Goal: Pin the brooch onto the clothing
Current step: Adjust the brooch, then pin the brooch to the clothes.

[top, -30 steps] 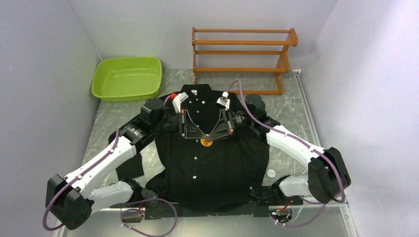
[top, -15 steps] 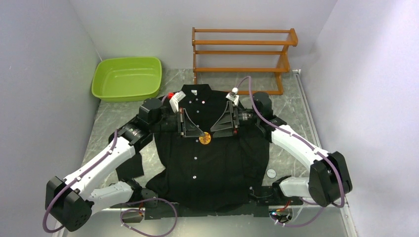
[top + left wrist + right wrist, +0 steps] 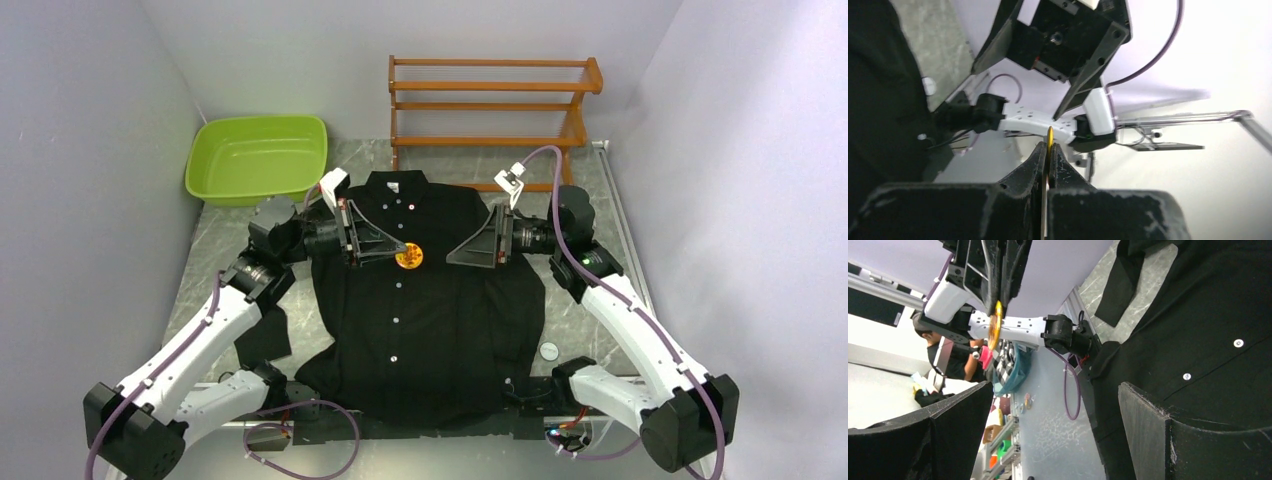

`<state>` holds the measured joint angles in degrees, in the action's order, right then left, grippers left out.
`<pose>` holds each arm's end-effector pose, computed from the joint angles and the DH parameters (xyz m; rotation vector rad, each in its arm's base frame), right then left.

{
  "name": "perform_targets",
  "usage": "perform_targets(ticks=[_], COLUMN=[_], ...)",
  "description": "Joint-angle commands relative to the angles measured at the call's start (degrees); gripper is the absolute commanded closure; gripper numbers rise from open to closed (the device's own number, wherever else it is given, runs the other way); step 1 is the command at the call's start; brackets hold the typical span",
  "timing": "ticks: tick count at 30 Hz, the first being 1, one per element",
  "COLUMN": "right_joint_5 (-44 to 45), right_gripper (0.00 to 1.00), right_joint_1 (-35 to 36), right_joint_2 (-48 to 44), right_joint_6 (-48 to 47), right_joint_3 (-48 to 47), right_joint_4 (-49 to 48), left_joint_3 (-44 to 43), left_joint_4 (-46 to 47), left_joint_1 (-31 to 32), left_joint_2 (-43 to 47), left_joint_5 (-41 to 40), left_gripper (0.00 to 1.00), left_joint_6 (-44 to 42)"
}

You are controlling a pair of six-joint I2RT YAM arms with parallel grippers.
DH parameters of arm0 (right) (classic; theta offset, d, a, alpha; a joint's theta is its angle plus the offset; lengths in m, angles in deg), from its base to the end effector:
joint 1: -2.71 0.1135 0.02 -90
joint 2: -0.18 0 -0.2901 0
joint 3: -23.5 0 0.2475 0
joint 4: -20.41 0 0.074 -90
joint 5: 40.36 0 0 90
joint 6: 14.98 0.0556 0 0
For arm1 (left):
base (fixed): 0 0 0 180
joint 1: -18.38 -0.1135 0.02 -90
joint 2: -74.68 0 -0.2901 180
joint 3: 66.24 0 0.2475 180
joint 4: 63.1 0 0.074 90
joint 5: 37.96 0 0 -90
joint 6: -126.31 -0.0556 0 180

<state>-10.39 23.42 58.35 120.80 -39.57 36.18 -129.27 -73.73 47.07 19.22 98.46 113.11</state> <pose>0.1827 0.1206 0.3619 -0.4524 1.9626 1.7015 0.1675 -0.1376 0.3791 -0.0696 2.0615 -1.9378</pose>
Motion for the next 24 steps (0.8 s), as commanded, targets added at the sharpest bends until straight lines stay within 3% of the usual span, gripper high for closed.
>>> perform_targets(ticks=[1,6,16,21,24], right_joint_5=[0.5,1.1,1.3,1.4,1.9], right_gripper=[0.00,0.00,0.00,0.00,0.00], right_joint_1=[-0.2,-0.2,-0.2,-0.2,-0.2], right_joint_2=[-2.3,-3.1,-3.6,-3.3,-3.1], right_joint_6=[-5.7,-9.6,-9.5,-9.8,-10.6], right_joint_3=[-3.2,-4.9,-4.0,-4.1,-4.1], right_joint_4=[1.6,4.9,3.8,4.0,4.6], left_joint_3=[2.7,1.4,5.6,4.4,1.3], left_joint_4=[14.8,14.4,32.0,27.5,21.0], left_joint_1=[-0.4,-0.4,-0.4,-0.4,-0.4], left_joint_2=[0.2,-0.2,-1.9,-1.0,-0.9], left_joint_5=[1.2,1.5,2.1,1.9,3.2], left_gripper=[0.97,0.97,0.97,0.97,0.98], left_joint_6=[15.9,17.7,32.0,28.5,20.8])
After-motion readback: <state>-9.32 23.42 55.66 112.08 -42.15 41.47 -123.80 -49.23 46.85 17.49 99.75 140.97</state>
